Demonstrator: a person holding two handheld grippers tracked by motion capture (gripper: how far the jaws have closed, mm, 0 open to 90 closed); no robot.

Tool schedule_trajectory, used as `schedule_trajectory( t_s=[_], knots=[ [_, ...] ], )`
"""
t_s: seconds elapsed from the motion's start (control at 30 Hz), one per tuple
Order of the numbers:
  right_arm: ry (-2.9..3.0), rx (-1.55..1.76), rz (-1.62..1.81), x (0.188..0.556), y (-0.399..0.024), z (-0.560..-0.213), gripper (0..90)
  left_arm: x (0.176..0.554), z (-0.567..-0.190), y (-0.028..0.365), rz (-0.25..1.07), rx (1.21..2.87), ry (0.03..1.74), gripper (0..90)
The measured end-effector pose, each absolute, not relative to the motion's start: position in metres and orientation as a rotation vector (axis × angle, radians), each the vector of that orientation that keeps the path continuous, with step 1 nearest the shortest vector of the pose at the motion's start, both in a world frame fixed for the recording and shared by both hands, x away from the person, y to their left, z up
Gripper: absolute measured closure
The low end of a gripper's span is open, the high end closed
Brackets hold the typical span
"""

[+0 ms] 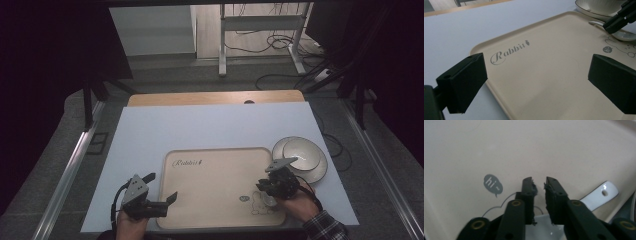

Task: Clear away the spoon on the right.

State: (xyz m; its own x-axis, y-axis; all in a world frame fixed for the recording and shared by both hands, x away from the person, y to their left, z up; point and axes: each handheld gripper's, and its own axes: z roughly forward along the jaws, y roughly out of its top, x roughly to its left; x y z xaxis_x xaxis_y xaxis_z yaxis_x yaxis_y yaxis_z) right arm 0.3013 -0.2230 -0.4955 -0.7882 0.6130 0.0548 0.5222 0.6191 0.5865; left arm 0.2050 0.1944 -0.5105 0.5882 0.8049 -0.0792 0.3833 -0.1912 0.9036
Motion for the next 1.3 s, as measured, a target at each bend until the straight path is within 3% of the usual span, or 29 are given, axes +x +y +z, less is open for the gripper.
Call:
schedule_trajectory(
  t_s=[0.47,1.0,1.3],
  knots=[
    [2.590,0.957,1.012,0.301,-0.224,-0.489,47.3,0.206,-0.511,0.195,0.488,1.804,0.981,2.2],
    [2.525,0.931,1.047,0.296,-0.227,-0.483,35.6,0.206,-0.511,0.197,0.497,1.804,0.981,2.2],
    [2.476,0.916,1.081,0.292,-0.230,-0.479,24.6,0.206,-0.509,0.202,0.513,1.811,0.985,2.2]
  ],
)
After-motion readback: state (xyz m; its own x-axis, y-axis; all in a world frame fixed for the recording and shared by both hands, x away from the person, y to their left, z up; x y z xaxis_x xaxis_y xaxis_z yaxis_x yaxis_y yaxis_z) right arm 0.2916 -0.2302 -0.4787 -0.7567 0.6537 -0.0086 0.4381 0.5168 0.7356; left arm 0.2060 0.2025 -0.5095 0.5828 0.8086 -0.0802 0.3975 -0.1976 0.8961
